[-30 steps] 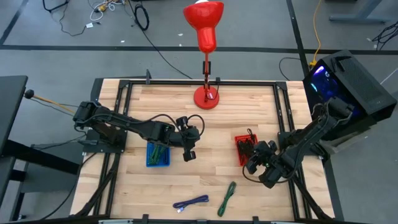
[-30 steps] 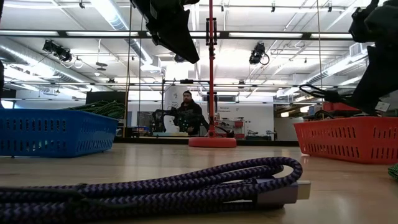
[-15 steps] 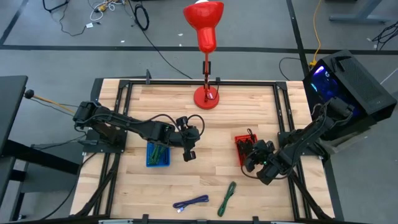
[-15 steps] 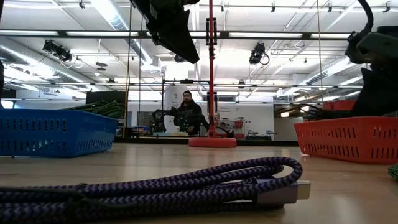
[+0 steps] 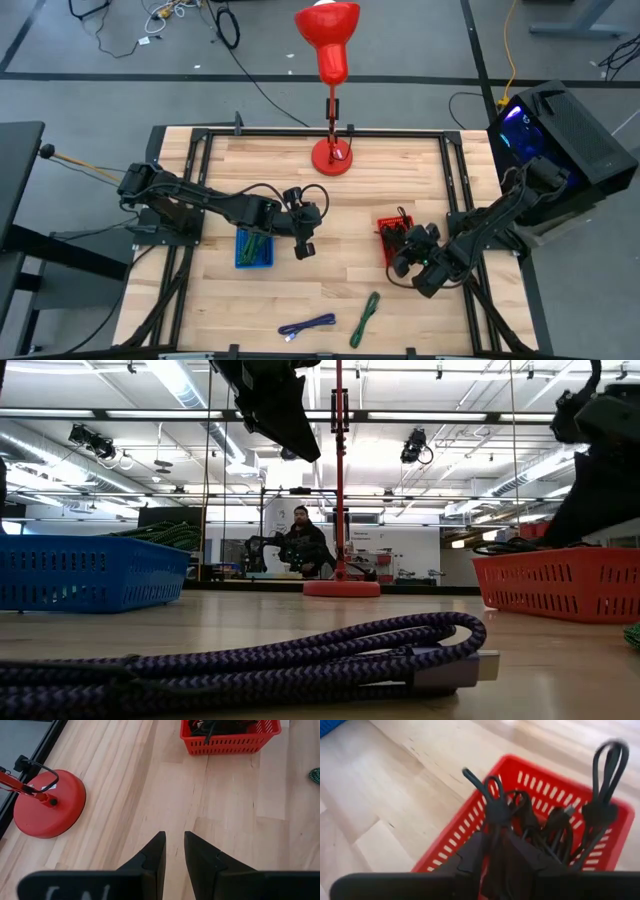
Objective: Pick & Place USB Port
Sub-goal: Put the black charger cable into the red bin, then put the blue and black charger cable into the blue bin
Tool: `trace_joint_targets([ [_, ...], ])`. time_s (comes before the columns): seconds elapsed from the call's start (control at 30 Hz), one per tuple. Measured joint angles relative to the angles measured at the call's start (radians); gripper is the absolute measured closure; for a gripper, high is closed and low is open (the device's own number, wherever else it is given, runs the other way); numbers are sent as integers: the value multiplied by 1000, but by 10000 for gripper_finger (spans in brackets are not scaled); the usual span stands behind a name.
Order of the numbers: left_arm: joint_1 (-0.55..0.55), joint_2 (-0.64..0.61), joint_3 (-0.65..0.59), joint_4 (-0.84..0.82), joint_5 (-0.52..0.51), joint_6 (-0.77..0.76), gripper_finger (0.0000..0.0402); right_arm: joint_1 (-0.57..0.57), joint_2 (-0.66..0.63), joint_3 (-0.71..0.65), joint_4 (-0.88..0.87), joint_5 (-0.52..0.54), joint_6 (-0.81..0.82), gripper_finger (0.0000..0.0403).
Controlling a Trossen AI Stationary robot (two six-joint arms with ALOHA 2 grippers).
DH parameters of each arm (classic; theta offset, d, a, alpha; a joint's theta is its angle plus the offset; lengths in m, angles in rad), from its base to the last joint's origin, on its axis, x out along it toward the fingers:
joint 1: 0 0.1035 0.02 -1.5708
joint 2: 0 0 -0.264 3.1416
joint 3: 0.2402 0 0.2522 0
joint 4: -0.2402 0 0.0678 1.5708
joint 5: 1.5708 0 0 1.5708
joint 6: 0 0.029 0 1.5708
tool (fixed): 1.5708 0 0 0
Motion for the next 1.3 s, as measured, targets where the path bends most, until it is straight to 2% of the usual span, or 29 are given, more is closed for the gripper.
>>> trace_joint_targets([
  [0.27, 0, 0, 0, 0, 0, -1, 326, 0, 0, 140, -195, 23, -113, 316],
  [0.37, 0, 0, 0, 0, 6, -1, 326, 0, 0, 195, -202, 50, -210, 316],
  [0.43, 0, 1, 0, 0, 51, -5, 326, 0, 0, 231, -196, 64, -284, 316],
  [0.57, -20, 2, 0, -4, 227, -45, 326, 0, 0, 283, -170, 73, -409, 316],
  [0.63, -53, 12, 0, -12, 267, -76, 326, 0, -1, 295, -161, 75, -456, 316],
  [0.83, -190, 47, -1, -82, 272, -210, 326, -1, -1, 295, -134, 103, -533, 316],
  [0.93, -254, 70, -1, -62, 271, -301, 326, -1, 0, 295, -127, 121, -561, 316],
  [1.13, -360, 145, 0, -10, 287, -456, 326, -3, -1, 295, -99, 121, -621, 316],
  [1.3, -414, 226, 0, 149, 340, -576, 326, -4, 0, 295, -85, 122, -654, 316],
])
